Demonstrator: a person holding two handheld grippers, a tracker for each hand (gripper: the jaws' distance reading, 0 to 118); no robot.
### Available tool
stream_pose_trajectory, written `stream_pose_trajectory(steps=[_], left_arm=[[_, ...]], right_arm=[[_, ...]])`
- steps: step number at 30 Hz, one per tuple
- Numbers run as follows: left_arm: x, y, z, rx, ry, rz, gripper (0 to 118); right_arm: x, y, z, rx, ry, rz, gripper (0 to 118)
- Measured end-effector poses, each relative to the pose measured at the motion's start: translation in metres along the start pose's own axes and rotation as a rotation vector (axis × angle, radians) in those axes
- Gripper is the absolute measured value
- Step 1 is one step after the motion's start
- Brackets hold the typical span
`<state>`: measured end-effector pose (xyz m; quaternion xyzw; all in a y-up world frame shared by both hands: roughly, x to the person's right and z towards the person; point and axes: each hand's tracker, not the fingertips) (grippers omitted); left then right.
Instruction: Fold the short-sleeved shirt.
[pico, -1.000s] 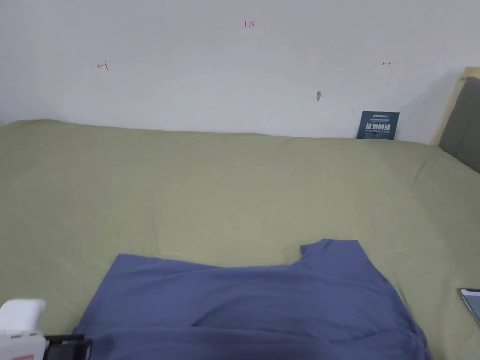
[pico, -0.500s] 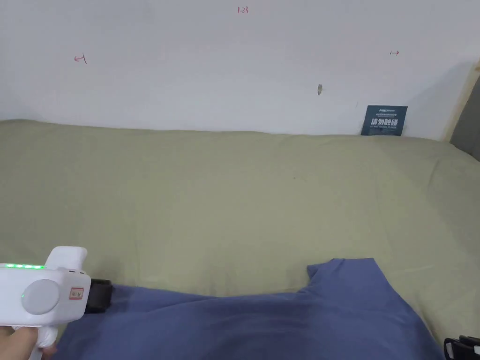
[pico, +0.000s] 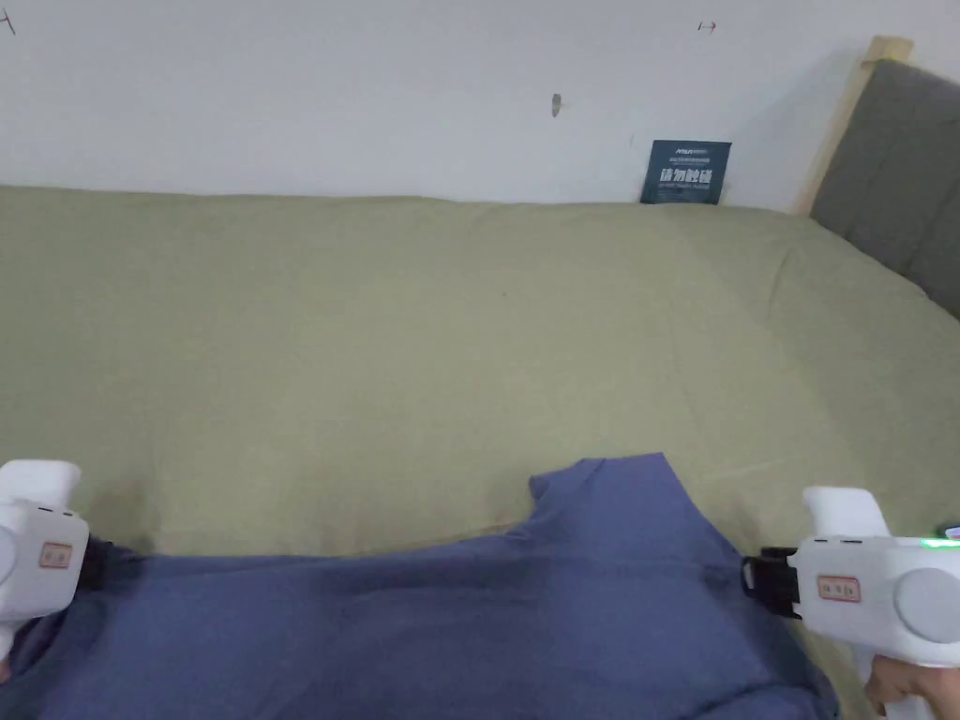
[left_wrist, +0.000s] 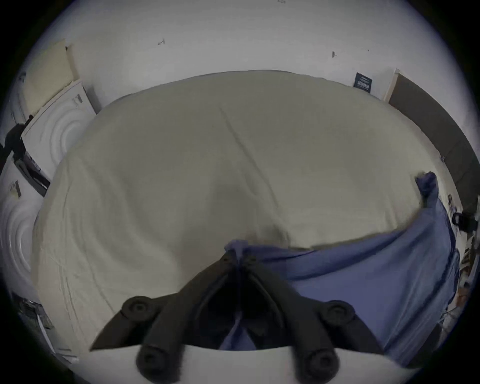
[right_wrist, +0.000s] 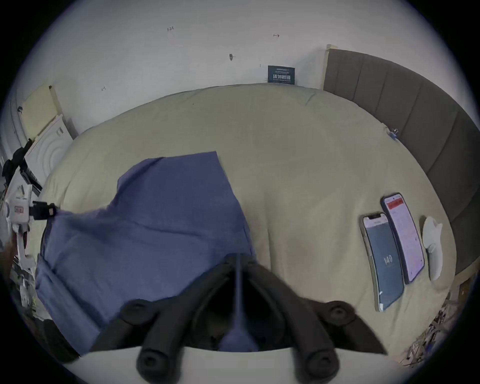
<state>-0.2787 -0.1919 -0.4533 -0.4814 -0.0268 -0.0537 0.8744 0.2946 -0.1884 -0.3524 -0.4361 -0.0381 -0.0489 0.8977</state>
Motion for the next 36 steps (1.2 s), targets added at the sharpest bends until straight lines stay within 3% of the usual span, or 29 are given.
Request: stream_pose_trajectory(steps=[1, 4, 9, 12, 13, 15, 25, 36], left_arm=[[0.000, -0.001, 0.001, 0.003, 0.007, 0.000, 3], [-0.002, 0.000, 0.001, 0.001, 0.003, 0.014, 3], [-0.005, 0.001, -0.004, -0.008, 0.001, 0.019, 3], [-0.005, -0.001, -0.005, -0.006, 0.001, 0.022, 3], [-0.005, -0.001, -0.004, -0.004, -0.001, 0.024, 3], [-0.008, -0.002, 0.001, 0.003, -0.004, 0.026, 3], [-0.035, -0.029, 0.091, 0.123, -0.051, 0.060, 3], [-0.049, -0.139, 0.185, 0.224, -0.095, 0.063, 3]], right_arm=[[-0.001, 0.005, -0.007, -0.010, -0.006, 0.004, 117], [-0.002, 0.008, -0.029, -0.069, 0.036, -0.006, 102], [0.002, 0.020, -0.065, -0.147, -0.057, 0.025, 103], [0.003, 0.019, -0.052, -0.125, -0.041, 0.012, 87], [0.003, 0.020, -0.045, -0.104, -0.029, 0.017, 62], [0.007, 0.018, -0.028, -0.054, 0.027, -0.006, 0], [0.005, 0.011, 0.082, 0.083, 0.084, -0.004, 0], [-0.003, -0.096, 0.192, 0.174, 0.124, 0.032, 0]])
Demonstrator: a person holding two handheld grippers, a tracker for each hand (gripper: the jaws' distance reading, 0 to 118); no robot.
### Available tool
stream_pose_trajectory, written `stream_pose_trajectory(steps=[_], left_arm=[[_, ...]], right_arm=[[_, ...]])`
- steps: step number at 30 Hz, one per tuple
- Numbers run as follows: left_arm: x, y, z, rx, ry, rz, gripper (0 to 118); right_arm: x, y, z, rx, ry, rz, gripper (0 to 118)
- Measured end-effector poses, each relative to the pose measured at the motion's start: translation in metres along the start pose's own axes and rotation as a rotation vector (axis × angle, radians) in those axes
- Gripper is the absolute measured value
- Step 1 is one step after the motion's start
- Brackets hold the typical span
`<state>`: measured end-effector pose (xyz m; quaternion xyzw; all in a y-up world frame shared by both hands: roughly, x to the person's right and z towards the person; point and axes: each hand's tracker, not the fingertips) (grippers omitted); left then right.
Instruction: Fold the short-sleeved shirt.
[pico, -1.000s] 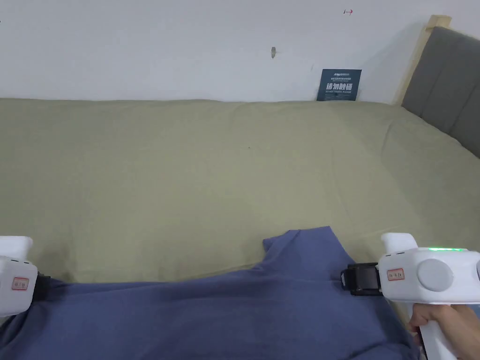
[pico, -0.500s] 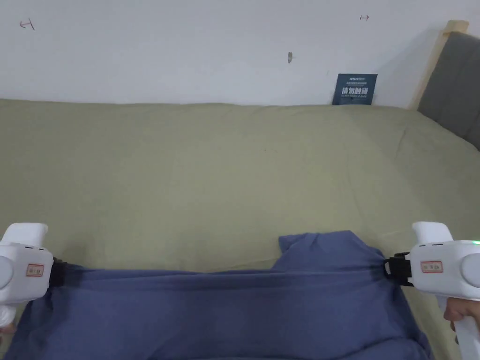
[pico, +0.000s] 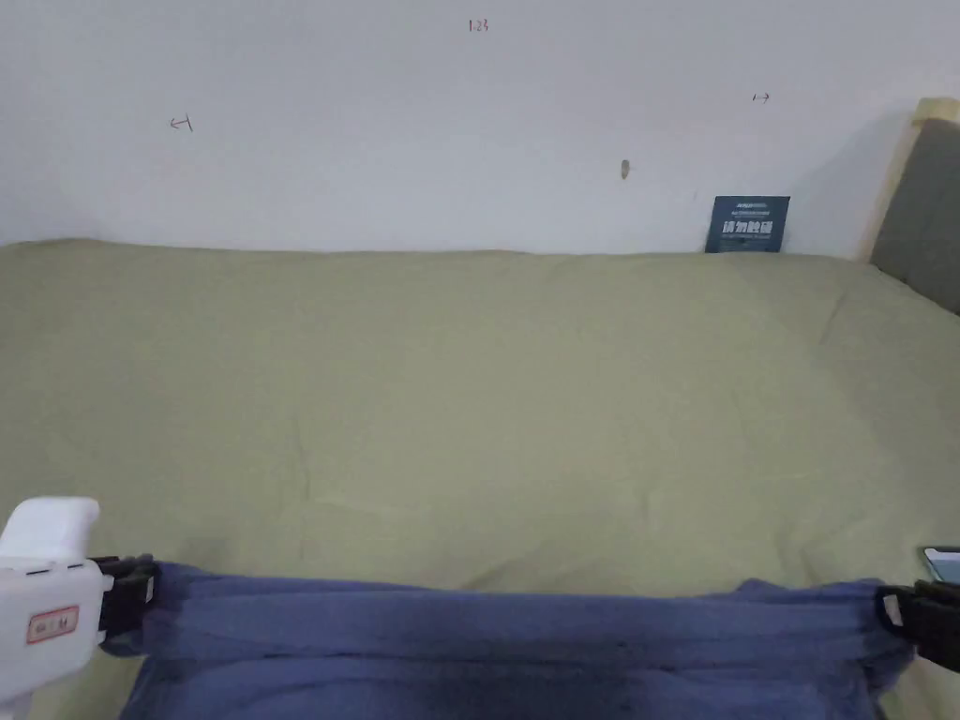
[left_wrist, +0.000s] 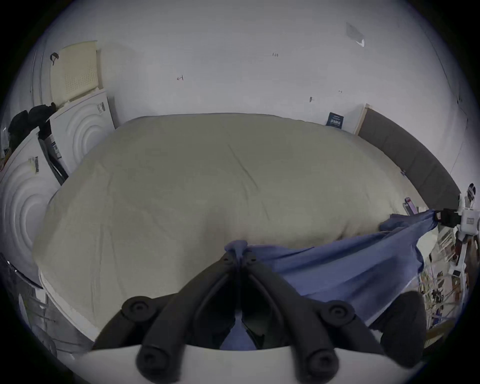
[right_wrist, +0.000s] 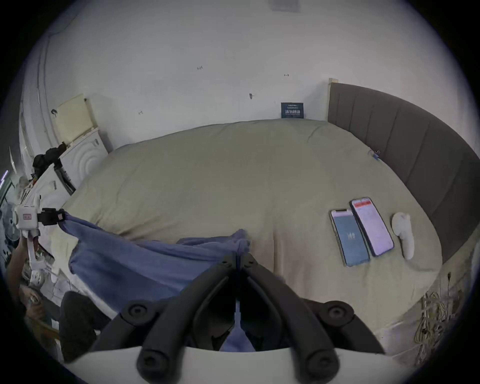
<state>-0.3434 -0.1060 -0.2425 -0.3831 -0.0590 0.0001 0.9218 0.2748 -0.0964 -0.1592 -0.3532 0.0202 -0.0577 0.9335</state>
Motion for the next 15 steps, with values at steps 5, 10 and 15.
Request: stream_pose_trajectory(steps=[5, 10, 15], left_arm=[[-0.001, -0.056, 0.019, 0.015, -0.003, -0.013, 3], [-0.006, -0.088, 0.011, -0.021, -0.017, 0.010, 3], [-0.005, -0.103, 0.000, -0.046, -0.009, 0.023, 5]], right_arm=[[-0.001, -0.053, 0.017, -0.049, -0.005, 0.004, 0], [0.000, -0.084, 0.007, -0.094, -0.015, -0.017, 0], [0.004, -0.100, -0.008, -0.132, -0.025, -0.012, 0]])
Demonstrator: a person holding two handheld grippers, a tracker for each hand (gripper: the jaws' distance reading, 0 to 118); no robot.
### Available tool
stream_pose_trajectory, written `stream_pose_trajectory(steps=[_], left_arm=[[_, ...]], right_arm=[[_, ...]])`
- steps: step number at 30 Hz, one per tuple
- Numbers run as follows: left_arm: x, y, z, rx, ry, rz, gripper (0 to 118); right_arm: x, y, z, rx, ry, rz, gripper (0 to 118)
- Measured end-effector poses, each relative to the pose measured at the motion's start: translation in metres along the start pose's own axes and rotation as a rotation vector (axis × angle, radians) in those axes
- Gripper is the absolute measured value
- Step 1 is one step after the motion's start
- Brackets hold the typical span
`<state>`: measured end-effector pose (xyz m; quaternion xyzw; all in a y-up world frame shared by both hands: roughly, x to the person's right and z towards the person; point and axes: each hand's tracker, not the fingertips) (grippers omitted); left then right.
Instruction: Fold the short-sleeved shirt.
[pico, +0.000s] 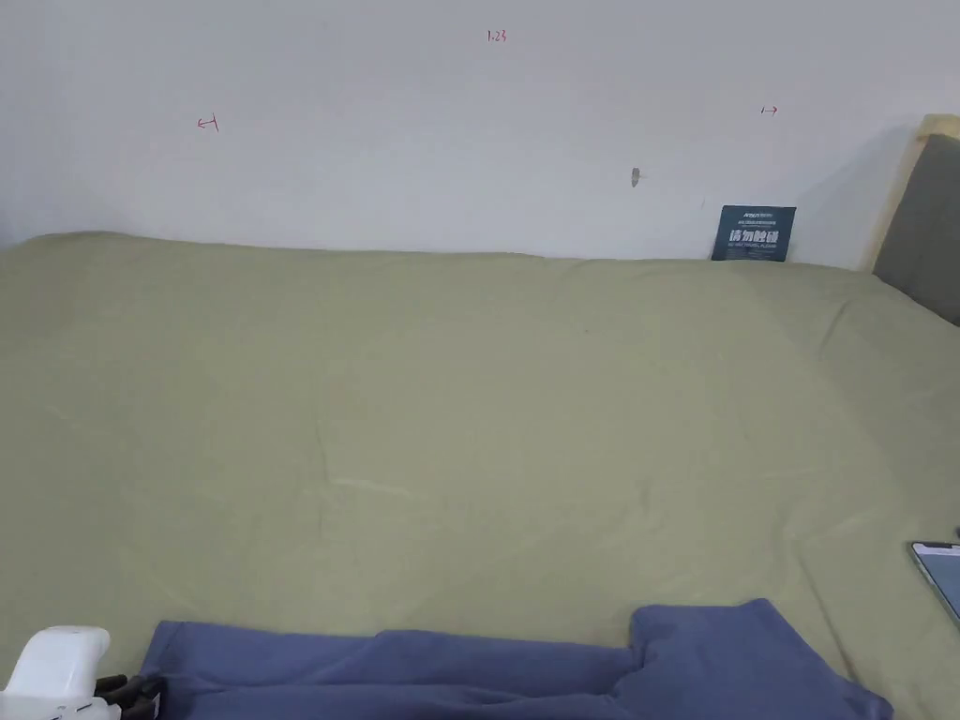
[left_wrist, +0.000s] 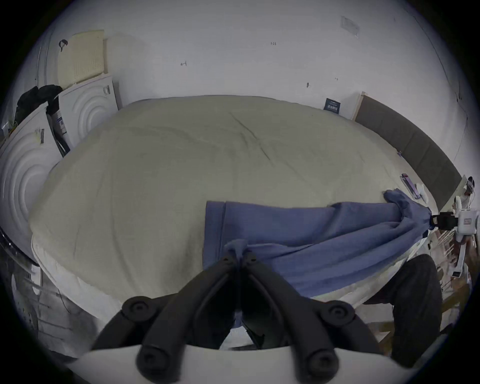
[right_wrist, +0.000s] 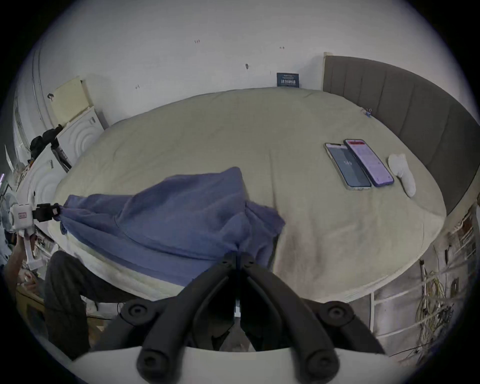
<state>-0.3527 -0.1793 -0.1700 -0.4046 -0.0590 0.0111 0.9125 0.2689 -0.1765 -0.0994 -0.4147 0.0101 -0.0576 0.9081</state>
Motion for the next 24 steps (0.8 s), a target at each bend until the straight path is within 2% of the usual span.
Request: stream_pose_trajectory(steps=[1, 2, 3, 4, 5, 6, 7, 10, 11, 12, 13, 14, 15, 16, 17, 18, 21, 24], left_arm=[[-0.001, -0.001, 0.001, 0.000, -0.002, 0.006, 25], [-0.001, 0.000, 0.002, 0.001, -0.002, 0.009, 57], [-0.007, 0.001, 0.000, -0.003, 0.010, 0.015, 91], [-0.009, 0.002, 0.002, 0.001, 0.011, 0.021, 112], [-0.011, 0.003, 0.007, 0.032, 0.009, 0.032, 112], [-0.011, 0.007, 0.014, 0.047, 0.027, 0.050, 112], [-0.007, 0.011, 0.021, 0.050, 0.036, 0.068, 112], [-0.006, 0.020, 0.039, 0.086, 0.027, 0.101, 111], [-0.002, 0.023, 0.046, 0.102, 0.029, 0.105, 109], [0.001, 0.025, 0.052, 0.113, 0.036, 0.107, 100], [0.003, 0.027, 0.057, 0.125, 0.041, 0.105, 67], [0.006, 0.029, 0.062, 0.138, 0.044, 0.097, 20], [0.011, 0.030, 0.067, 0.156, 0.060, 0.082, 20], [0.015, 0.031, 0.069, 0.166, 0.068, 0.084, 5], [0.017, 0.030, 0.072, 0.206, 0.122, 0.076, 0], [0.018, 0.031, 0.074, 0.182, 0.083, 0.062, 0], [0.016, 0.029, 0.076, 0.188, 0.061, 0.064, 0], [0.007, 0.032, 0.076, 0.165, 0.010, 0.117, 0]], right_arm=[[0.001, -0.002, 0.000, 0.004, -0.001, -0.006, 3], [0.000, -0.001, 0.001, 0.007, -0.004, -0.009, 13], [-0.003, 0.001, 0.005, 0.024, -0.028, -0.021, 41], [-0.004, 0.003, 0.008, 0.050, -0.048, -0.017, 98], [-0.006, 0.003, 0.009, 0.049, -0.046, -0.009, 117], [-0.007, 0.003, 0.016, 0.138, -0.057, -0.014, 111], [-0.008, 0.006, 0.018, 0.107, -0.055, -0.003, 110], [-0.020, 0.015, 0.033, 0.157, -0.063, -0.033, 113], [-0.026, 0.017, 0.038, 0.185, -0.077, -0.031, 111], [-0.031, 0.018, 0.043, 0.199, -0.070, -0.030, 106], [-0.039, 0.023, 0.048, 0.221, -0.071, -0.023, 83], [-0.047, 0.025, 0.054, 0.258, -0.092, -0.016, 61], [-0.056, 0.026, 0.061, 0.294, -0.102, -0.003, 48], [-0.064, 0.026, 0.066, 0.326, -0.106, -0.004, 48], [-0.069, 0.028, 0.066, 0.341, -0.127, -0.003, 4], [-0.077, 0.022, 0.071, 0.392, -0.157, 0.021, 0], [-0.104, 0.025, 0.085, 0.451, -0.211, 0.076, 0], [-0.122, 0.022, 0.096, 0.523, -0.196, 0.047, 0]])
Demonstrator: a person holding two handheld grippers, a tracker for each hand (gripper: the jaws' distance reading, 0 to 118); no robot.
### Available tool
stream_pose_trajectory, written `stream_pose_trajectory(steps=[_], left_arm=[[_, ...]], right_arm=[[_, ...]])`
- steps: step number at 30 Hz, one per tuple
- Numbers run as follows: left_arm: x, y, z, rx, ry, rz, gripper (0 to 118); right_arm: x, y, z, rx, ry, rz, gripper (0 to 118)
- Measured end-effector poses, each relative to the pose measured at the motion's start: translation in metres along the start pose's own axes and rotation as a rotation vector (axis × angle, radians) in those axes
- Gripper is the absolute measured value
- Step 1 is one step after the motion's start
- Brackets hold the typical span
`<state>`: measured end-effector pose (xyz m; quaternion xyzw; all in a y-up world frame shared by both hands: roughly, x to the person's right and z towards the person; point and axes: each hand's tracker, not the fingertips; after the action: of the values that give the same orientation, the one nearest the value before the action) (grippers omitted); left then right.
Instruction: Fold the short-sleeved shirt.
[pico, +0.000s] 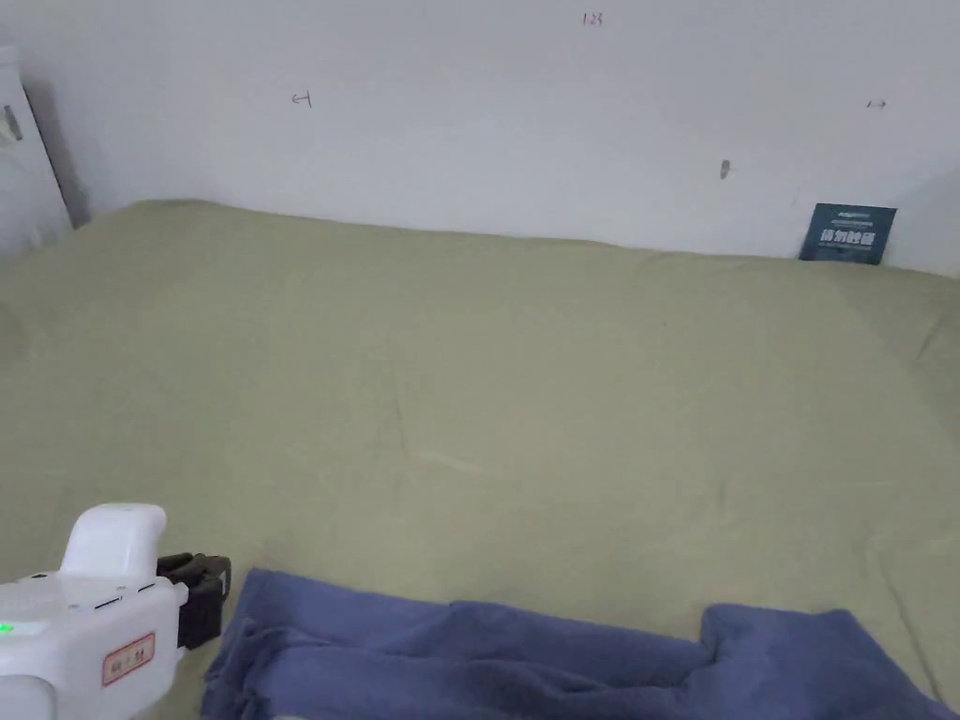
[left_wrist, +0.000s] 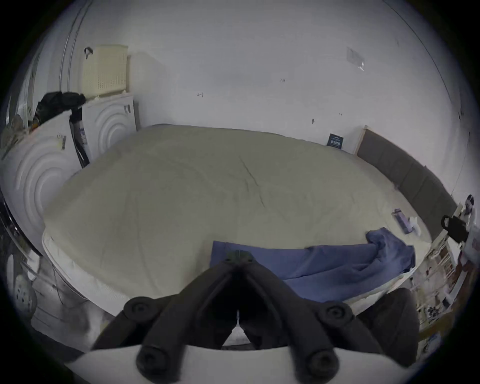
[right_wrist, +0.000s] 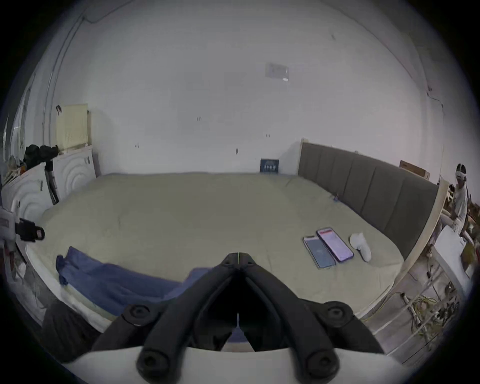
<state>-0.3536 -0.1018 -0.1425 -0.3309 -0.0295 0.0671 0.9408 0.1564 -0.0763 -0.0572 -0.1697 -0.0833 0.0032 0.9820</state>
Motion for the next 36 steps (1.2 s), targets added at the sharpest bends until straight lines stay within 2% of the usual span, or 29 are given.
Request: stream_pose_trajectory(steps=[7, 11, 15, 17, 18, 19, 20, 21, 22, 23, 24, 27, 31, 34, 35, 36], left_arm=[[-0.044, 0.014, -0.031, -0.177, -0.130, 0.170, 0], [-0.064, 0.026, -0.060, -0.311, -0.177, 0.173, 0], [-0.094, 0.034, -0.095, -0.463, -0.340, 0.295, 0], [-0.100, 0.035, -0.107, -0.499, -0.398, 0.312, 1], [-0.103, 0.034, -0.114, -0.524, -0.407, 0.292, 12], [-0.106, 0.033, -0.120, -0.542, -0.438, 0.291, 44], [-0.105, 0.032, -0.123, -0.564, -0.457, 0.288, 72], [-0.106, 0.029, -0.126, -0.561, -0.450, 0.286, 82], [-0.105, 0.026, -0.128, -0.556, -0.456, 0.276, 82], [-0.105, 0.023, -0.130, -0.557, -0.457, 0.271, 109], [-0.107, 0.023, -0.133, -0.552, -0.478, 0.299, 114], [-0.105, 0.012, -0.145, -0.621, -0.562, 0.421, 113], [-0.092, 0.000, -0.148, -0.623, -0.581, 0.390, 113], [-0.094, 0.003, -0.147, -0.613, -0.594, 0.431, 111], [-0.094, 0.002, -0.146, -0.618, -0.620, 0.478, 104], [-0.096, 0.002, -0.147, -0.622, -0.619, 0.490, 87]], right_arm=[[-0.026, 0.012, 0.034, 0.137, -0.044, 0.064, 0], [-0.032, 0.017, 0.043, 0.146, -0.032, 0.067, 0], [-0.034, 0.019, 0.048, 0.147, -0.031, 0.062, 0], [-0.034, 0.020, 0.048, 0.144, -0.032, 0.068, 0], [-0.035, 0.020, 0.048, 0.143, -0.040, 0.068, 0], [-0.036, 0.019, 0.048, 0.145, -0.047, 0.068, 0], [-0.035, 0.019, 0.048, 0.145, -0.046, 0.068, 0], [-0.035, 0.020, 0.048, 0.142, -0.050, 0.074, 0], [-0.035, 0.019, 0.048, 0.137, -0.055, 0.078, 0], [-0.035, 0.019, 0.046, 0.132, -0.058, 0.079, 0], [-0.034, 0.018, 0.045, 0.128, -0.060, 0.074, 0], [-0.033, 0.016, 0.041, 0.108, -0.062, 0.059, 0], [-0.029, 0.014, 0.038, 0.084, -0.057, 0.038, 0], [-0.027, 0.011, 0.038, 0.074, -0.047, 0.019, 0], [-0.027, 0.010, 0.038, 0.069, -0.042, 0.015, 0], [-0.028, 0.009, 0.037, 0.068, -0.038, 0.011, 0]])
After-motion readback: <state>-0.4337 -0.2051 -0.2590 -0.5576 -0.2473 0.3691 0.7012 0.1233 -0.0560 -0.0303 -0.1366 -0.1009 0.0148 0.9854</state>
